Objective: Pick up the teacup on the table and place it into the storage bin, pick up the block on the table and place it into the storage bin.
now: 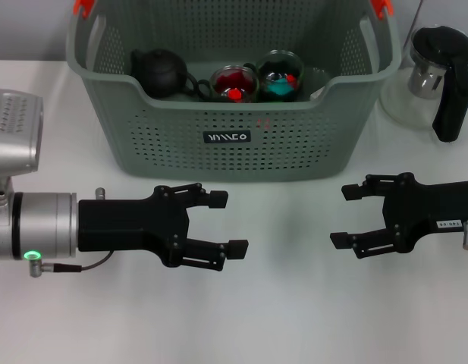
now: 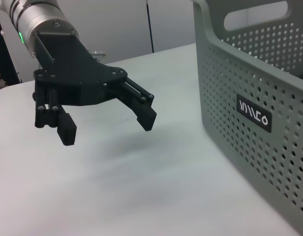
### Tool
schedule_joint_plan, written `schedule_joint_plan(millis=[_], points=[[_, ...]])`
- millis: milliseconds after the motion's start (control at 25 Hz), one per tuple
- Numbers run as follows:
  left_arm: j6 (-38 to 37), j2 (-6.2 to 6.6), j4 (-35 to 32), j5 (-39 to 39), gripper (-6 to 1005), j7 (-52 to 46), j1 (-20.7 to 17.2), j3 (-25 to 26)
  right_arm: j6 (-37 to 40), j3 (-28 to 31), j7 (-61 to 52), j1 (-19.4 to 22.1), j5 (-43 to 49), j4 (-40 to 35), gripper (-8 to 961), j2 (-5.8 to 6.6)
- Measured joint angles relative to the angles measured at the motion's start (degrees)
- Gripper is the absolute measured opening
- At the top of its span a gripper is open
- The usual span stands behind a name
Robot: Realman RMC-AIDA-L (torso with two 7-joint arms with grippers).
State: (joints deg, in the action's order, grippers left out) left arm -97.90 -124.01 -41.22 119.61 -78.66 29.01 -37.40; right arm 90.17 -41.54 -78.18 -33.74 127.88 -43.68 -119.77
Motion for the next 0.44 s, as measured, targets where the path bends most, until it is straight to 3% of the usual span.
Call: schedule_joint_plan(millis=[440], points=[[-0.2, 0.0, 0.0, 0.1, 951, 0.0, -0.1, 0.0, 0.1, 0.1, -0.6, 0.3, 0.0, 0.0, 927, -0.03]])
